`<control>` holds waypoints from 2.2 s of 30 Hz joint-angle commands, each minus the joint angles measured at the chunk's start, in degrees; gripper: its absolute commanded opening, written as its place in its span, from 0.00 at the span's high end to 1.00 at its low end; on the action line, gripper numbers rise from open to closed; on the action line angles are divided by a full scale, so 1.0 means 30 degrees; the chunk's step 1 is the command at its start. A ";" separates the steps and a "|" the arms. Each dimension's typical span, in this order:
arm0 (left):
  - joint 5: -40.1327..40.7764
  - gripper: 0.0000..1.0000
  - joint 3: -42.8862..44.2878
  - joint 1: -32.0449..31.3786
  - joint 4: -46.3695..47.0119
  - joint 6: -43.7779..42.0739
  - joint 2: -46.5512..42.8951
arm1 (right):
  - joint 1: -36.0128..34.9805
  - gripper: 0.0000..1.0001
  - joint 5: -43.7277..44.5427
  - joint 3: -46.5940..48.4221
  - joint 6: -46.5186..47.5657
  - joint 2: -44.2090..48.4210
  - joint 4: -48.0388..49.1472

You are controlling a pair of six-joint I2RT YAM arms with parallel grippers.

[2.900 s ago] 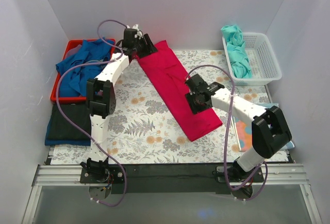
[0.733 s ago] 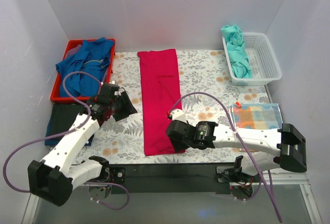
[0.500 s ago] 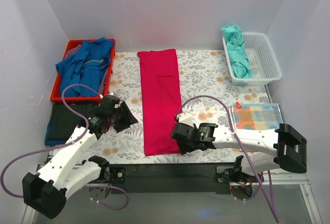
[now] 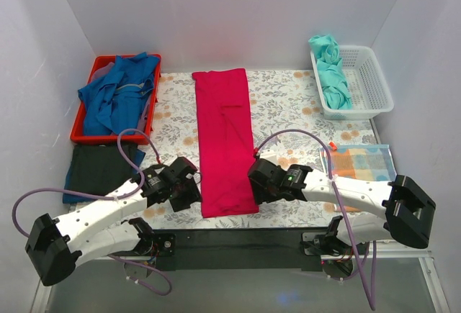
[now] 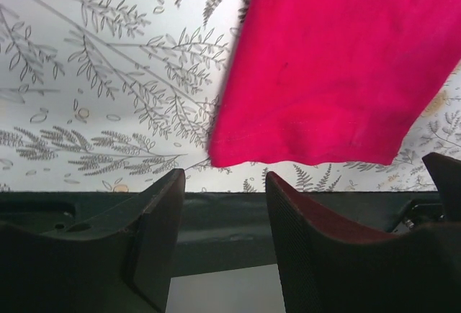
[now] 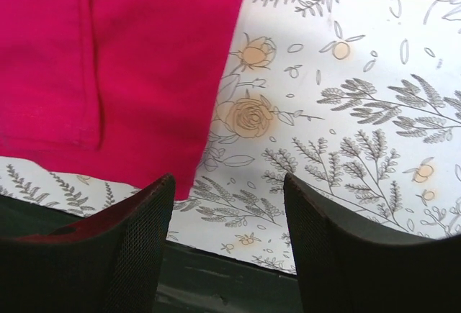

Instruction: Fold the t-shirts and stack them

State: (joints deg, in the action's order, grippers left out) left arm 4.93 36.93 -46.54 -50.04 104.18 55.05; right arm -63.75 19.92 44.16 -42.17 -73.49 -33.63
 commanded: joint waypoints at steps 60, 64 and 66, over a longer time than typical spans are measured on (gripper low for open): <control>0.2869 0.61 -0.3022 -0.4788 0.3496 0.6552 0.5468 | 0.1122 0.54 -0.6230 -0.6194 0.0054 0.0387 0.7636; 0.2752 0.68 -0.2876 -0.4788 0.3731 0.6406 0.6054 | 0.1092 0.62 -0.6114 -0.6079 0.0258 0.0036 0.7050; 0.2722 0.73 -0.2875 -0.4788 0.3819 0.6347 0.6260 | 0.1122 0.68 -0.5969 -0.6020 0.0318 -0.0111 0.6494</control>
State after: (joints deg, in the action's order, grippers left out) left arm 12.80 32.23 -60.90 -37.23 114.10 68.93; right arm -59.77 2.35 28.25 -41.54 -71.24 -6.22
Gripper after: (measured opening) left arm 0.314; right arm 0.379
